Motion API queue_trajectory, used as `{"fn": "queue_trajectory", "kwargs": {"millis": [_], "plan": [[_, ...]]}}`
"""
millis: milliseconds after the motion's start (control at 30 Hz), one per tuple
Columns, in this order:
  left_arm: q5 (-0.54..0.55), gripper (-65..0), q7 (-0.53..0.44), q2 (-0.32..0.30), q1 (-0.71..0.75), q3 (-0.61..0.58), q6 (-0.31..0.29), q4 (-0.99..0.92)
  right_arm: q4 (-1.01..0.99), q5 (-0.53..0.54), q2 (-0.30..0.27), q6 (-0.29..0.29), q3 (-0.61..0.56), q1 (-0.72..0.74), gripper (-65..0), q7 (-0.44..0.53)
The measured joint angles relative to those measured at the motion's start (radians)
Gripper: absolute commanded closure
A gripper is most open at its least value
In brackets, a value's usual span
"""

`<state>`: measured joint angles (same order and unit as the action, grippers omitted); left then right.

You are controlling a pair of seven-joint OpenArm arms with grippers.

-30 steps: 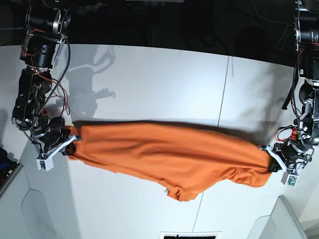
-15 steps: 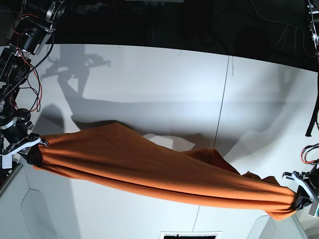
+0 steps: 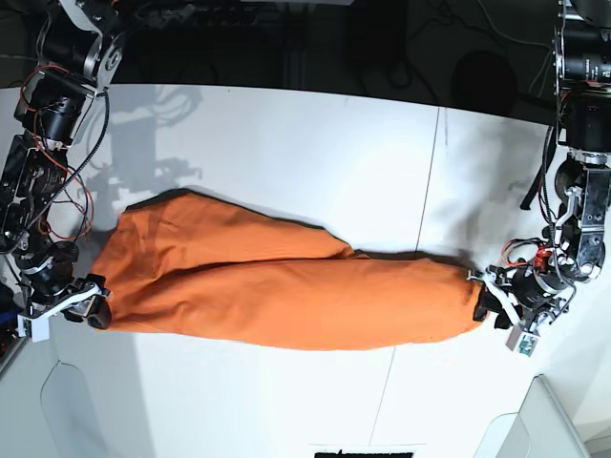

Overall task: Layout the t-shirt on the table in an organized manner, then fold the t-shirt properly
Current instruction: 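Lay the stretched t-shirt flat and release both grippers, then grasp the t-shirt ends again with the right and left grippers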

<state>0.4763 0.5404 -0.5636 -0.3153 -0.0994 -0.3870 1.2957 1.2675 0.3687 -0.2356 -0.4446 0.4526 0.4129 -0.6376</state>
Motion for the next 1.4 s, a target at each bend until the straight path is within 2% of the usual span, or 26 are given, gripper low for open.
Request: {"fn": "queue_trajectory", "kwargs": {"millis": [100, 233, 367, 500, 600, 767, 1000, 1133, 1300, 1400], "plan": [[0.038, -31.2, 0.036, -0.003, -0.007, 0.0, 0.001, 0.016, 0.002, 0.026, 0.0, 0.0, -0.002, -0.003, -33.4, -0.054], [0.107, -31.2, 0.132, -0.05, 0.002, 0.005, 0.002, 0.1, 0.072, 0.092, -0.002, -0.008, -0.002, -0.019, -33.4, -0.183], [0.159, -31.2, 0.159, -0.088, 0.067, 0.053, -0.002, 0.214, 0.223, 0.135, -0.001, -0.023, -0.003, -0.157, -33.4, -0.199], [0.166, -31.2, 0.164, -0.088, 0.171, 0.117, -0.019, 0.269, 0.305, 0.135, -0.002, -0.025, -0.003, -0.305, -33.4, -0.208], [0.187, -31.2, 0.157, -0.082, 0.241, 0.137, -0.022, 0.274, 0.312, 0.18, 0.007, -0.021, -0.003, -0.397, -33.4, -0.194], [0.161, -31.2, 0.139, -0.056, 0.32, 0.14, -0.019, 0.273, 0.309, 0.201, 0.067, -0.026, -0.002, -0.519, -33.4, -0.144], [0.149, -31.2, 0.126, -0.048, 0.321, 0.14, -0.021, 0.273, 0.301, 0.192, 0.195, -0.026, -0.003, -0.515, -33.4, -0.065], [0.149, -31.2, 0.101, -0.048, 0.321, 0.14, -0.021, 0.273, 0.267, 0.129, 0.239, -0.026, -0.003, -0.47, -32.9, -0.043], [0.121, -31.2, 0.052, -0.019, 0.32, 0.141, -0.023, 0.241, 0.206, 0.119, 0.249, -0.027, -0.003, -0.428, -15.6, -0.029], [0.081, -31.2, 0.005, 0.013, 0.319, 0.141, -0.023, 0.148, 0.172, 0.119, 0.246, -0.027, -0.003, -0.397, -14.2, -0.026]]}}
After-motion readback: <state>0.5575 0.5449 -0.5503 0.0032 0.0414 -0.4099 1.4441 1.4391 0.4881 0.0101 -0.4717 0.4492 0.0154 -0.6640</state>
